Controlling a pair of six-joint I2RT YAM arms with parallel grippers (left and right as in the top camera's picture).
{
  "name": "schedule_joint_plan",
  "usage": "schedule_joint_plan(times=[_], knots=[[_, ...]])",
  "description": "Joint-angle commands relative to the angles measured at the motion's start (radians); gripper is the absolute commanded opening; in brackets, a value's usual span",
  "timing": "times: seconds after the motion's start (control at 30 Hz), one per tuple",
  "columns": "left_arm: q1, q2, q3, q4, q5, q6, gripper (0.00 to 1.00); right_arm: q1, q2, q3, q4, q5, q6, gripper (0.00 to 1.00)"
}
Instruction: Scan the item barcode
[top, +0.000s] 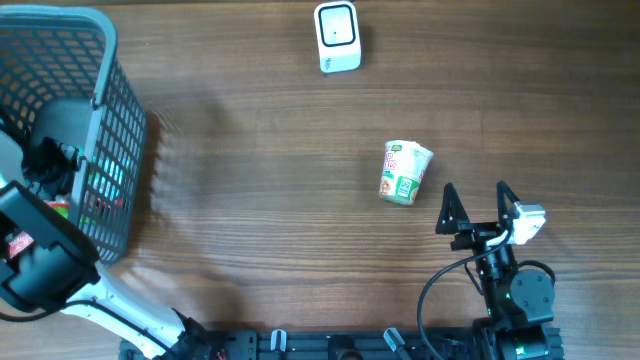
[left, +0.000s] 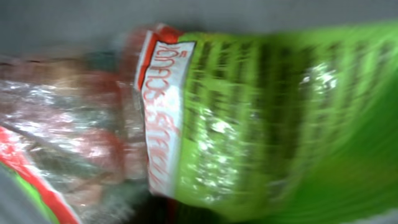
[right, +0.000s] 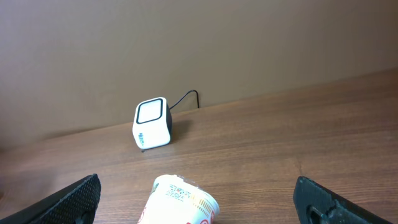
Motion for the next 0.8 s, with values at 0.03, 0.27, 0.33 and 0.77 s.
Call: schedule_joint_plan(times=[0.03,0.27,0.33,0.77], knots=[[0.013,0.022,0.046,-0.082,0.053,-0.001,0.04,-0.006,-0.005,-0.001,0.005,-0.01,0.001,1.0],[0.013,-0.209,0.304,-0.206,0.078,-0.001,0.04,-0.006,-0.005,-0.001,0.005,-0.01,0.001,1.0],[0.013,-0.279,0.33,-0.201,0.078,-0.002,0.04,-0.006,-0.005,-0.001,0.005,-0.01,0.001,1.0],[-0.31,-0.687,0.346,-0.203,0.295,-0.053,0.04,-0.006,-0.005,-0.001,0.005,-0.01,0.0,1.0]])
